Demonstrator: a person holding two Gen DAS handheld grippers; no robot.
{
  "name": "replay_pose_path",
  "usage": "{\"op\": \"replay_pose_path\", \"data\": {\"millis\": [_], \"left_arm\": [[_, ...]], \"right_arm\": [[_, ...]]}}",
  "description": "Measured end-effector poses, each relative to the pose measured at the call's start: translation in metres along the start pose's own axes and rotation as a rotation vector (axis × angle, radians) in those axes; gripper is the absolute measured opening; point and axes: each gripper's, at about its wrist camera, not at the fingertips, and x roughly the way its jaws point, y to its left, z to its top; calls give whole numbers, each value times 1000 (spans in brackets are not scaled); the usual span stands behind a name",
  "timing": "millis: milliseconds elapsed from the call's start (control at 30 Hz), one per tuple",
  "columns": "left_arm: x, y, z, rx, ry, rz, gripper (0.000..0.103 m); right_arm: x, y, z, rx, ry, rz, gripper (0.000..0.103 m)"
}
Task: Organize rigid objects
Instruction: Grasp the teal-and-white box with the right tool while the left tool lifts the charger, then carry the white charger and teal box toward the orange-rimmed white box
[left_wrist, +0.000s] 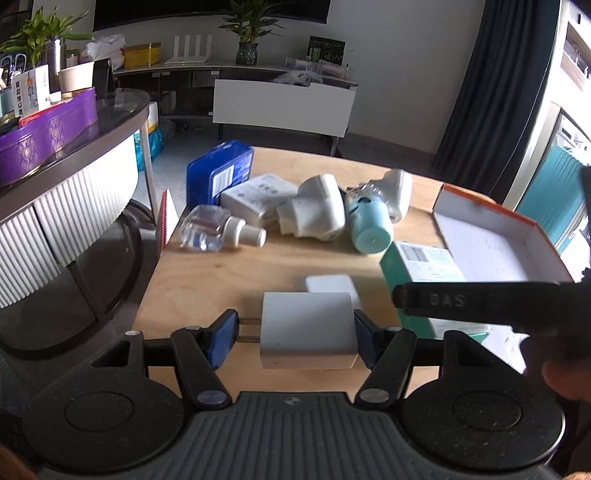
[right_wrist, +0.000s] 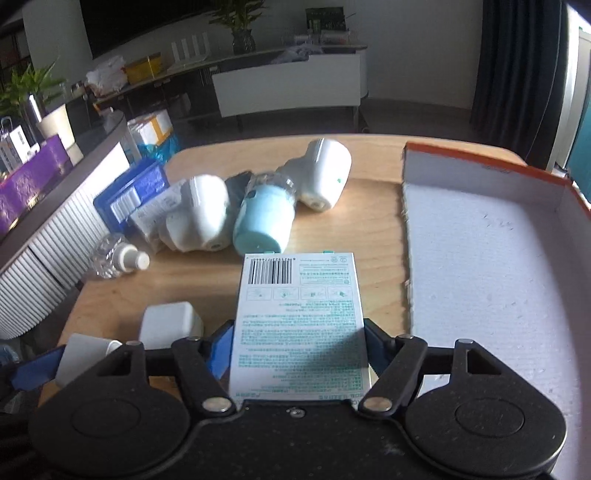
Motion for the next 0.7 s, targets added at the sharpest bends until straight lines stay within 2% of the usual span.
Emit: {"op": "replay_pose_path", "data": {"millis": [300,700], "left_arm": [[-2,-24,21,25,-26,-38,66],[-1,-78,40,103,-23,-110,66]], "right_arm": [[-49,-36,13,-15,-103,-36,84],[-90,-102,18,56,-160,-100,84]]}}
